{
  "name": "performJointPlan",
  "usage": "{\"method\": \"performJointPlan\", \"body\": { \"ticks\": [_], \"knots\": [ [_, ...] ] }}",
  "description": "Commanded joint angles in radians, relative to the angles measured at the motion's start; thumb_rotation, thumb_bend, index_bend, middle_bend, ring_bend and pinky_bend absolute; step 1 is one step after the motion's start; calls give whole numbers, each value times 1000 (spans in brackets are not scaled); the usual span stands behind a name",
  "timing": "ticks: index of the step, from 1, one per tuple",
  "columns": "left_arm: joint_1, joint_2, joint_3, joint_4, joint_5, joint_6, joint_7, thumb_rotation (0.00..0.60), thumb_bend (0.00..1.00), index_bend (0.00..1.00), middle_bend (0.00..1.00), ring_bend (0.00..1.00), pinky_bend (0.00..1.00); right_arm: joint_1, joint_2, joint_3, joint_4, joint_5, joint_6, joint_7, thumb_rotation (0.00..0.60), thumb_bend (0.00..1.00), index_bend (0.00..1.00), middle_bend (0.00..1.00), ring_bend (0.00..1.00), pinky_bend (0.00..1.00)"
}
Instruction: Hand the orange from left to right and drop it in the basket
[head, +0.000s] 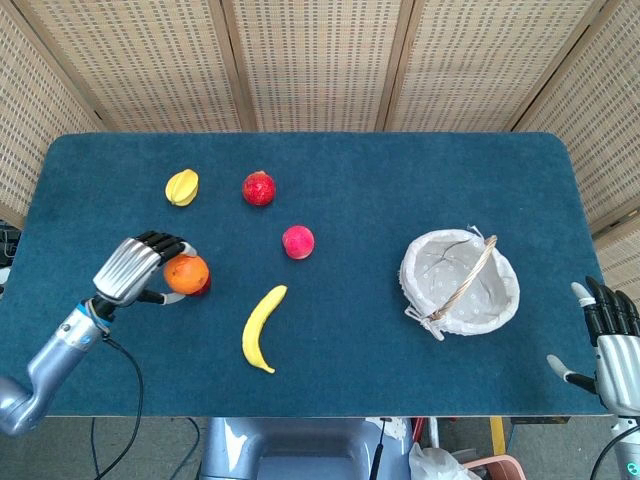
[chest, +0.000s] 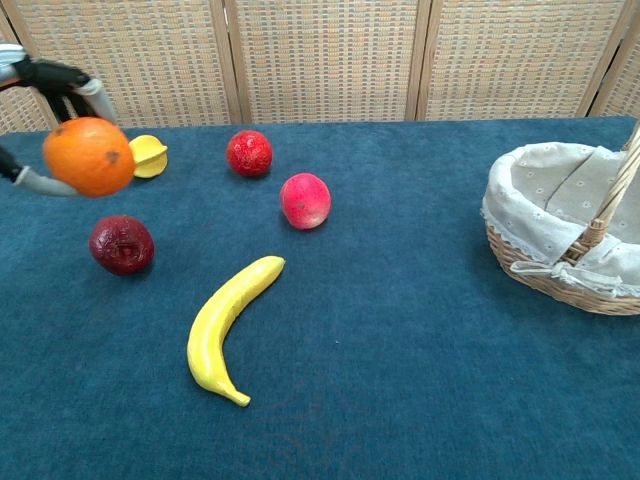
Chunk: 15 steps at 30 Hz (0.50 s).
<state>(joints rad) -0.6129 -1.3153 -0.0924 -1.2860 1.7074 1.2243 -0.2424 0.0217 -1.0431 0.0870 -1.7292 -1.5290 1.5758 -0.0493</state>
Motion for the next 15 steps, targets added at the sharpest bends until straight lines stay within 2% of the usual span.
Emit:
{"method": "performJointPlan", "body": {
  "ticks": [1,3,6,11,15],
  "knots": [
    [-127,-82,-32,-27,30,-133,126,600,109,499,519,347,345,2,-1,3,3,9,-5,-4,600,0,0,0,0,0],
    [-183,-152,-34,4,16,-212,141,600,108,499,519,347,339,3,-5,7,6,26,-12,-14,600,0,0,0,0,0],
    [-237,-243,-29,52,5,-272,137,600,108,499,519,347,337,4,-8,13,9,49,-19,-22,600,0,0,0,0,0],
    [-303,-348,-25,118,11,-308,131,600,109,499,519,347,337,2,-11,23,15,76,-20,-29,600,0,0,0,0,0],
    [-336,-396,-19,159,6,-331,134,600,108,499,518,347,334,3,-14,26,24,95,-30,-27,600,0,0,0,0,0]
  ]
}}
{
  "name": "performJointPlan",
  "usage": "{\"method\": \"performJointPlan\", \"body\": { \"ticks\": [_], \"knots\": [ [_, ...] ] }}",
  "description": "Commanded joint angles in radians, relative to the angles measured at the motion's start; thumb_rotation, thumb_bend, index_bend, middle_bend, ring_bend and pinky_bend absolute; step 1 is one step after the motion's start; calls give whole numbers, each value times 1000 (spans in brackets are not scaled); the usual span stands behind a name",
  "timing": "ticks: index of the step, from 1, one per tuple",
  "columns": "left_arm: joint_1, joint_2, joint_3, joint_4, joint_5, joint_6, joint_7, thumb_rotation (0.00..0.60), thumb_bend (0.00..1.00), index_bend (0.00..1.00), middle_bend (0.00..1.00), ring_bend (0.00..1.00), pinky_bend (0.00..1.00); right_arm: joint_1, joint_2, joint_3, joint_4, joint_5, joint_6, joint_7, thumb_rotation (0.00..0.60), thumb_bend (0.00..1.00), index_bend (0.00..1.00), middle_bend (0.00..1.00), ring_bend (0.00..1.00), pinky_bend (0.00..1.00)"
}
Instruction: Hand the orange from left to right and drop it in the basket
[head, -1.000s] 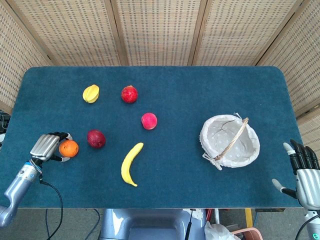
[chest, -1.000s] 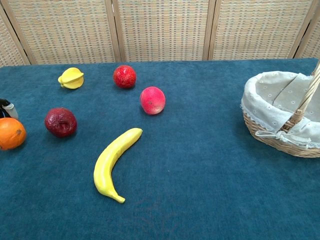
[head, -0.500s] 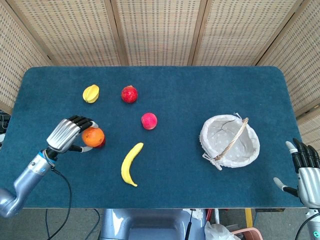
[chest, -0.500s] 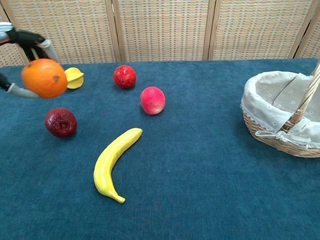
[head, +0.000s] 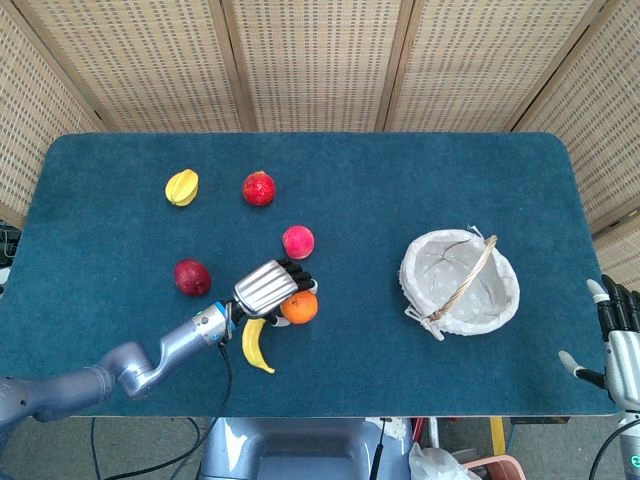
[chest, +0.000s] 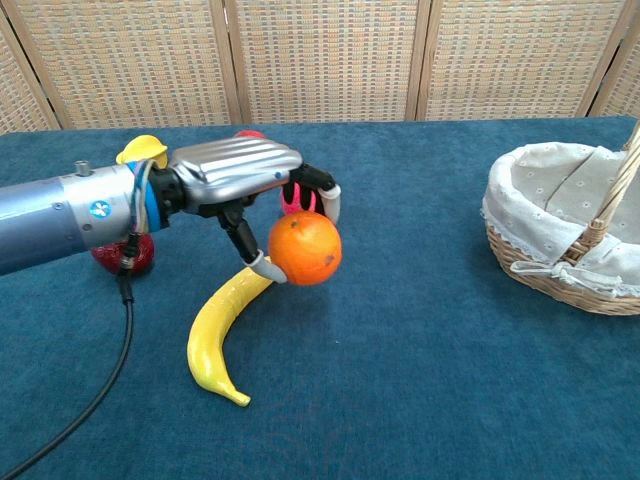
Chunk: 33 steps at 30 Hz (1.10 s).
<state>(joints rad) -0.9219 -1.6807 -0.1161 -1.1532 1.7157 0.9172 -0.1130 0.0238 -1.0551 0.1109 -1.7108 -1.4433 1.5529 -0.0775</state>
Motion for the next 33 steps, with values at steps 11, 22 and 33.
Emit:
{"method": "performJointPlan", "body": {
  "ticks": [11,22,33],
  "knots": [
    [-67,12,16,-52,-115,-192,45,600,0,0,0,0,25,2,-3,7,13,22,-12,4,600,0,0,0,0,0],
    [145,370,-92,-319,-339,73,131,600,0,0,0,0,0,0,-3,-2,-9,8,-6,-28,600,0,0,0,0,0],
    [529,650,-50,-640,-647,452,320,600,0,0,0,0,0,11,-28,-4,-12,4,-12,-89,600,0,0,0,0,0]
  ]
}}
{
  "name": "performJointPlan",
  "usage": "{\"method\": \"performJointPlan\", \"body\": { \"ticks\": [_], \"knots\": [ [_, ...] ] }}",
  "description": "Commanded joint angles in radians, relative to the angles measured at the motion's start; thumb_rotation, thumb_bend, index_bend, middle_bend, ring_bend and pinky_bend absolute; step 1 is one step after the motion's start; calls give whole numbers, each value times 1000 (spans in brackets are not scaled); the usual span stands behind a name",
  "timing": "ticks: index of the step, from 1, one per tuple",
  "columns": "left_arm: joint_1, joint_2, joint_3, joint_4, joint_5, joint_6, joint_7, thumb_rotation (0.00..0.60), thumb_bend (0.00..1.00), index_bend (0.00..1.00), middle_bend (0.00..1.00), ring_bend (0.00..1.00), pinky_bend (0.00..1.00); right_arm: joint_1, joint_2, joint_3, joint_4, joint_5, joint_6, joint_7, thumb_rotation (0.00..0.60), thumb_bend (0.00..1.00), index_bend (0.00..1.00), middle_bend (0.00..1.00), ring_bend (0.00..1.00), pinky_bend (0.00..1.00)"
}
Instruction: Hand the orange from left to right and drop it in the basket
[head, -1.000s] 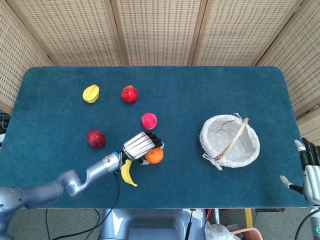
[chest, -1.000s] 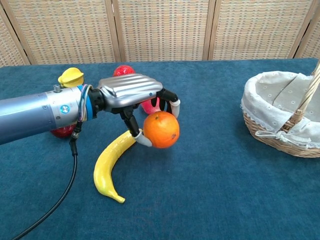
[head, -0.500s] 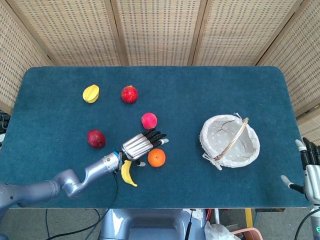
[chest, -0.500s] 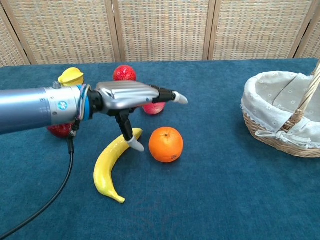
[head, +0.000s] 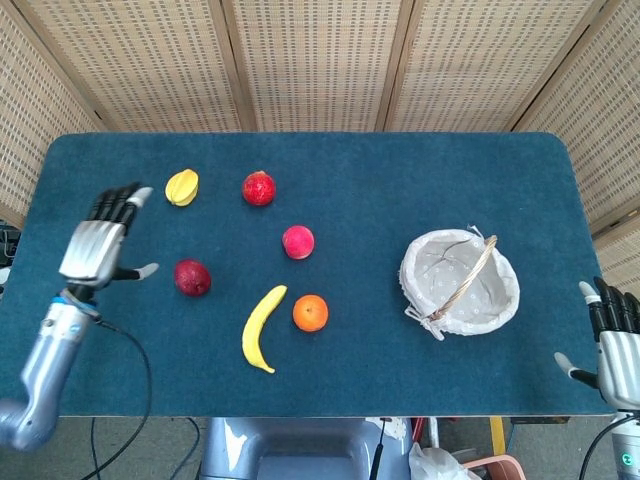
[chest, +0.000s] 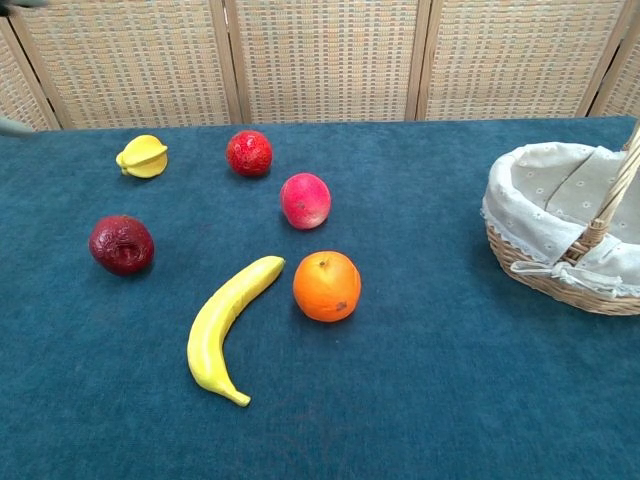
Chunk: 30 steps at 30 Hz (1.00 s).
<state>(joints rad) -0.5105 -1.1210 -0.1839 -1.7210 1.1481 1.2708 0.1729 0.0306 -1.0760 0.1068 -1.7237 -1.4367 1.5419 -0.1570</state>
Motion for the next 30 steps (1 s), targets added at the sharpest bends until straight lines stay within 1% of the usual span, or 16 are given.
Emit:
{"method": "performJointPlan", "body": {
  "ticks": [1,6,7,8,11,14,16,18,19,22,23,25,28,30],
  "knots": [
    [132,96,23,-74,-84,105,24,600,0,0,0,0,0,5,-10,1,2,-5,0,-13,600,0,0,0,0,0],
    [204,118,55,-72,-93,118,-51,600,0,0,0,0,0,17,-31,11,15,-43,25,-31,600,0,0,0,0,0],
    [230,122,80,-60,-78,121,-62,600,0,0,0,0,0,48,-15,33,-6,-90,31,-64,600,0,0,0,0,0],
    [236,121,86,-52,-60,125,-70,600,0,0,0,0,0,63,0,45,-29,-92,20,-87,600,0,0,0,0,0],
    [244,118,87,-36,-26,128,-87,600,0,0,0,0,0,104,55,84,-122,-63,-26,-157,600,0,0,0,0,0],
    [252,117,84,-32,0,136,-102,600,0,0,0,0,0,164,120,144,-256,-21,-77,-280,600,0,0,0,0,0],
    [255,122,80,-31,6,129,-111,600,0,0,0,0,0,225,160,192,-364,25,-134,-370,600,0,0,0,0,0],
    [257,124,74,-30,6,126,-116,600,0,0,0,0,0,295,177,234,-424,67,-202,-426,600,0,0,0,0,0],
    [259,126,71,-30,8,125,-118,600,0,0,0,0,0,349,180,257,-442,112,-261,-451,600,0,0,0,0,0],
    [264,129,66,-31,18,129,-121,600,0,0,0,0,0,471,172,292,-436,214,-405,-481,600,0,0,0,0,0],
    [266,130,64,-31,21,134,-121,600,0,0,0,0,0,536,157,300,-416,255,-494,-468,600,0,0,0,0,0],
    [270,131,61,-34,25,135,-122,600,0,0,0,0,0,639,125,308,-360,315,-631,-435,600,0,0,0,0,0],
    [272,130,61,-34,32,130,-118,600,0,0,0,0,0,738,76,298,-283,340,-749,-407,600,0,0,0,0,0],
    [273,128,58,-34,35,128,-113,600,0,0,0,0,0,812,15,275,-226,357,-825,-401,600,0,0,0,0,0]
  ]
}}
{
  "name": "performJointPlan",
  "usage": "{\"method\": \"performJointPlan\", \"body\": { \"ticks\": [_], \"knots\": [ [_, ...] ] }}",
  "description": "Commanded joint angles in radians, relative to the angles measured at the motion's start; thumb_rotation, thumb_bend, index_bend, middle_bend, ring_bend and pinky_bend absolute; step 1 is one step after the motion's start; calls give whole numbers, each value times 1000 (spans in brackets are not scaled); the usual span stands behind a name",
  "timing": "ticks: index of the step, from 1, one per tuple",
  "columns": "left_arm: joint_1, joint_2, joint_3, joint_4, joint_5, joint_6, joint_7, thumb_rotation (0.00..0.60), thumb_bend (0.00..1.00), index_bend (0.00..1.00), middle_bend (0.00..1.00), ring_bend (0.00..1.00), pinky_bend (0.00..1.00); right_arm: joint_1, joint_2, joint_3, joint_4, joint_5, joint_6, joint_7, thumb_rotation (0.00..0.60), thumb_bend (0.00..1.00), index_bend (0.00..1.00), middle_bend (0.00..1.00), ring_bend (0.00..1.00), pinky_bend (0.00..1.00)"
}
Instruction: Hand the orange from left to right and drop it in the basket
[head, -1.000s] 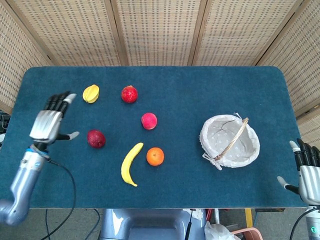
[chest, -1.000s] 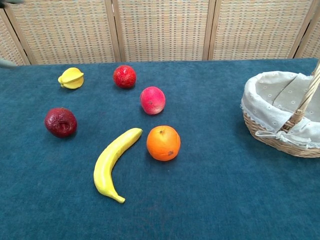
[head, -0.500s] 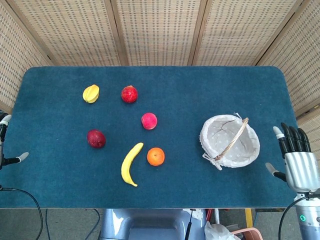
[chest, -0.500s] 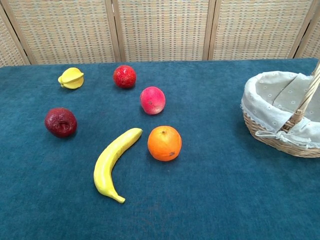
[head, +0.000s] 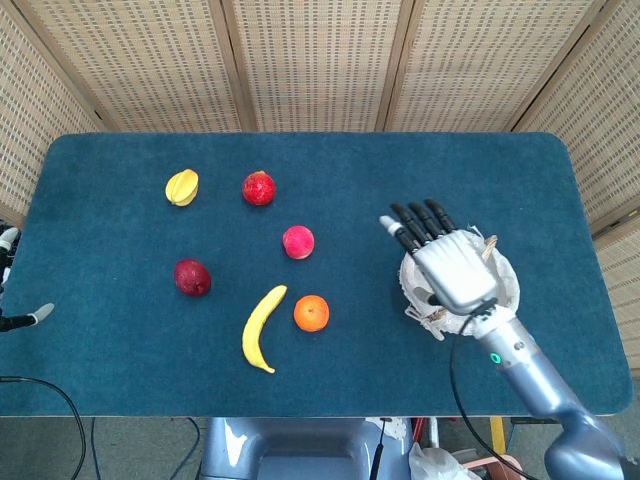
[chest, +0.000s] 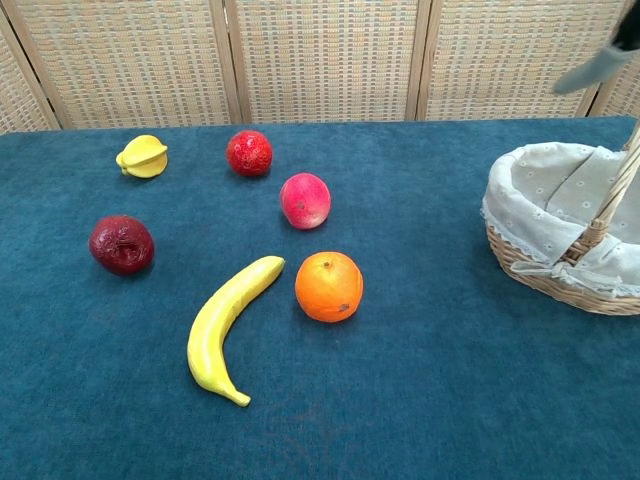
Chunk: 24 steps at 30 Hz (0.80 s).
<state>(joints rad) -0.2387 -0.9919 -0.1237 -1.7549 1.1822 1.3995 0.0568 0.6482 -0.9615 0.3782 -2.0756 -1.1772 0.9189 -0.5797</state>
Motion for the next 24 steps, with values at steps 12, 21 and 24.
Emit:
{"method": "performJointPlan", "body": {
  "ticks": [12,21,24],
  "knots": [
    [1,-9,-15,6,-6,-23,16,600,0,0,0,0,0,448,-383,-129,329,309,-285,-54,600,0,0,0,0,118],
    [-4,-8,-20,12,-7,-55,10,600,0,0,0,0,0,540,-531,-241,444,455,-243,-107,600,0,58,99,48,244],
    [-4,-7,-22,10,-5,-58,8,600,0,0,0,0,0,550,-571,-268,484,450,-230,-107,600,0,100,123,70,245]
  ]
}}
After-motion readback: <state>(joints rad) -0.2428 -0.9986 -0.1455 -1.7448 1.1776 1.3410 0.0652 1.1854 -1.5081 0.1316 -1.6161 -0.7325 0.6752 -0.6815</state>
